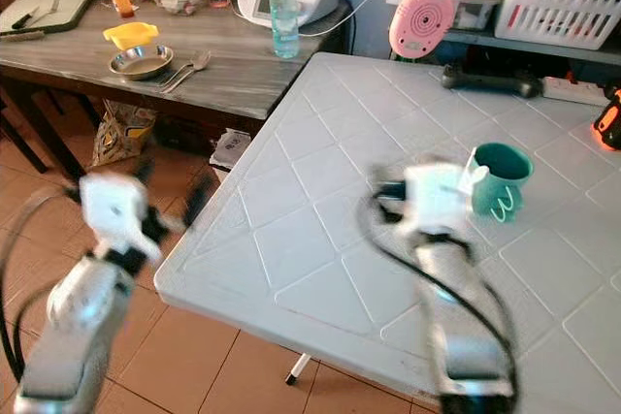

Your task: Setting the table

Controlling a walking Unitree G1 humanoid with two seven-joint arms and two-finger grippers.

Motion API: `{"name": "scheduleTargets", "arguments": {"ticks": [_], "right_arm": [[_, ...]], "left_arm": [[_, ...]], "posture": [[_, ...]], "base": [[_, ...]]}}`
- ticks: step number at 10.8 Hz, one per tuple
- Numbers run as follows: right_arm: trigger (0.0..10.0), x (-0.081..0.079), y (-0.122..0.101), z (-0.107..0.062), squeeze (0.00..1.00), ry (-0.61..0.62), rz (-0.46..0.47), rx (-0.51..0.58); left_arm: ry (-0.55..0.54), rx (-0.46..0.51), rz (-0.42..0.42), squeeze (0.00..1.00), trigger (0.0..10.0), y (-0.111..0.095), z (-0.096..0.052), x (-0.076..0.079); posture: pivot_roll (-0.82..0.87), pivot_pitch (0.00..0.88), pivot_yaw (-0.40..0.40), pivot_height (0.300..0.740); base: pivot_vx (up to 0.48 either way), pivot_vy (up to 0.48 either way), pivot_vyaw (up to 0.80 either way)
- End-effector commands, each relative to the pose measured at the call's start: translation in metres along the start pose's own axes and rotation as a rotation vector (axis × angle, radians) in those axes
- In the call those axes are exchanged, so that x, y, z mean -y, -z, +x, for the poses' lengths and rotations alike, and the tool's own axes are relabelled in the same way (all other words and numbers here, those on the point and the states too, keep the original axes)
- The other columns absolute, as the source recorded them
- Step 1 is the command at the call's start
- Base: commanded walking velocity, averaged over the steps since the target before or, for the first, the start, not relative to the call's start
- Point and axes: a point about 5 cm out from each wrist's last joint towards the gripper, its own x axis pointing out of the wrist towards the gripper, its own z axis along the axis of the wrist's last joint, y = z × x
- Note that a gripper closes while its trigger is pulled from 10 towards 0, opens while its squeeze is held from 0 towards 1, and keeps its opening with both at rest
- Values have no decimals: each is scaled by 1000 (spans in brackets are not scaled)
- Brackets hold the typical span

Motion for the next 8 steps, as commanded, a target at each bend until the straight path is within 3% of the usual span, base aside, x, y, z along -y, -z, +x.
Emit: {"name": "scheduleTargets", "arguments": {"ticks": [1,2,3,4,8], "right_arm": [[10000,-6,-8,3,1000,-42,-6,36],[10000,-11,-9,5,1000,-68,-13,39],[10000,-14,-9,7,1000,-73,-25,41],[10000,-15,-7,7,1000,-68,-20,35],[10000,-19,-4,3,1000,-67,-14,21]], "left_arm": [[-38,4,13,1000,10000,0,1,-6],[-52,5,26,1000,10000,-1,2,-8],[-89,33,15,0,10000,-5,6,-10],[-97,106,17,0,0,-13,7,-10],[-108,120,33,0,0,-14,8,-13]], "posture": [[87,9,10,740],[91,6,4,740],[93,3,-1,740],[94,1,1,740],[92,3,6,740]], "base": [[0,0,0],[0,0,0],[0,0,0],[0,0,0],[0,0,0]]}}
